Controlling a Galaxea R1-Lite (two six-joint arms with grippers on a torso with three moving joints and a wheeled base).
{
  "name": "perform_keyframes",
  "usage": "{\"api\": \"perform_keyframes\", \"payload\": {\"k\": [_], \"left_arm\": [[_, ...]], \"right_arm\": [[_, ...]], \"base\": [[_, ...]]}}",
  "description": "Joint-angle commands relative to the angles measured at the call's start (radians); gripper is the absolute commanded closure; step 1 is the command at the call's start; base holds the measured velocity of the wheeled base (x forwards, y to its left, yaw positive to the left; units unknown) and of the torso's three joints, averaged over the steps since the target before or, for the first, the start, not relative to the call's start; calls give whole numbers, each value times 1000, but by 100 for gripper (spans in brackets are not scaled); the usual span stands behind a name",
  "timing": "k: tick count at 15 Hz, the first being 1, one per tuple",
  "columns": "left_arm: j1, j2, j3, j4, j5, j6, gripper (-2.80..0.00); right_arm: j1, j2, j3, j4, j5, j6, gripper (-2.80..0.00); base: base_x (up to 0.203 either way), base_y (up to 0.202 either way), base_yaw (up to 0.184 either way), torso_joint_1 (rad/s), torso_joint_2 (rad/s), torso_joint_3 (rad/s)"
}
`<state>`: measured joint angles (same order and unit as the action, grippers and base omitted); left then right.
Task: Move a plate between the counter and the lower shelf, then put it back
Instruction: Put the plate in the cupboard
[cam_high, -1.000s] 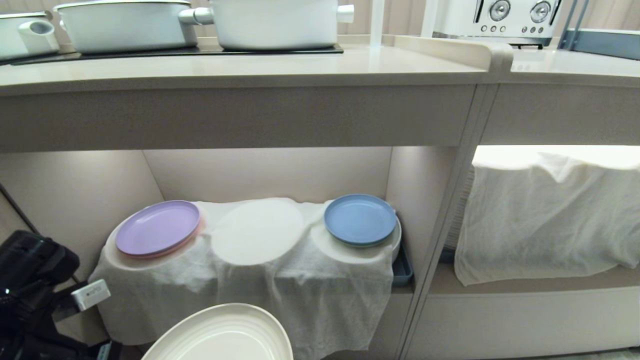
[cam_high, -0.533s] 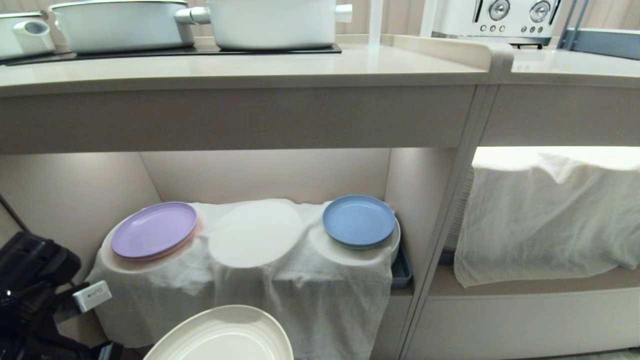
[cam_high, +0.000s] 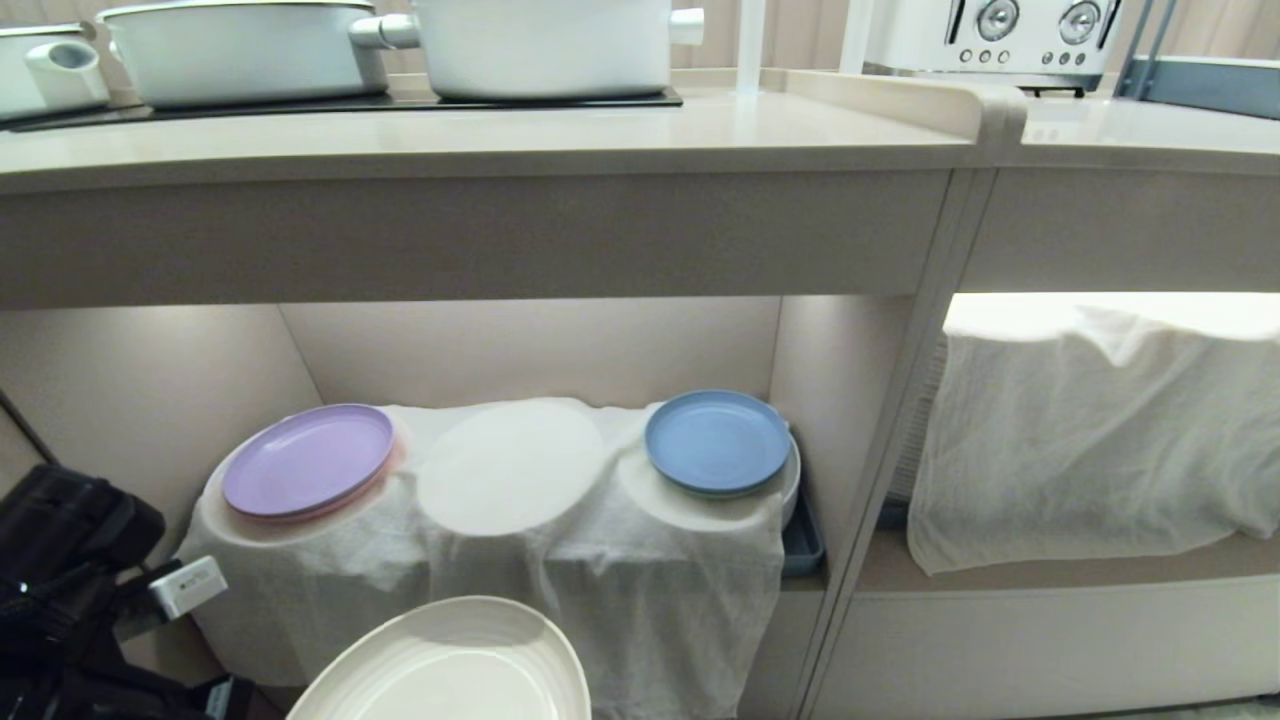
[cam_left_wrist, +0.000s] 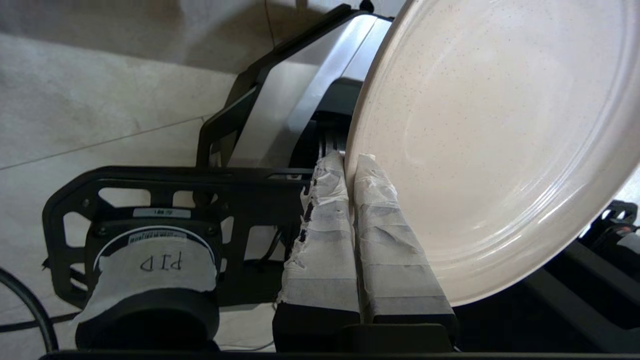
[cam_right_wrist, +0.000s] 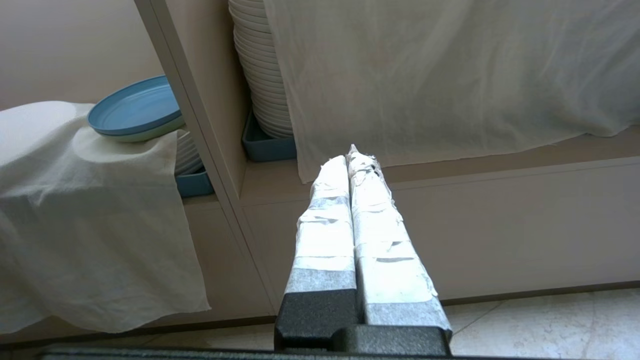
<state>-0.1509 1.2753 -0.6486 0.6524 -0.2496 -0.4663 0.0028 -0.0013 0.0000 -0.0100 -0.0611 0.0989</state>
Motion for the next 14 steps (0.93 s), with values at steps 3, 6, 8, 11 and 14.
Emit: {"api": "perform_keyframes", "payload": {"k": [3, 6, 8, 11, 14], "left_arm": [[29, 28, 61, -92, -1, -41, 0], [31, 52, 68, -127, -5, -84, 0], [31, 78, 67, -175, -5, -115, 0], [31, 98, 66, -216, -5, -141, 0], [31, 130, 60, -228, -4, -151, 0]], "right_arm": [[0, 1, 0, 0, 0, 1, 0], [0, 1, 0, -1, 0, 1, 0], [0, 1, 0, -1, 0, 1, 0], [0, 1, 0, -1, 0, 1, 0], [2, 1, 0, -1, 0, 1, 0]], "base": [[0, 0, 0, 0, 0, 0], [0, 0, 0, 0, 0, 0], [0, 0, 0, 0, 0, 0], [0, 0, 0, 0, 0, 0], [0, 0, 0, 0, 0, 0]]}}
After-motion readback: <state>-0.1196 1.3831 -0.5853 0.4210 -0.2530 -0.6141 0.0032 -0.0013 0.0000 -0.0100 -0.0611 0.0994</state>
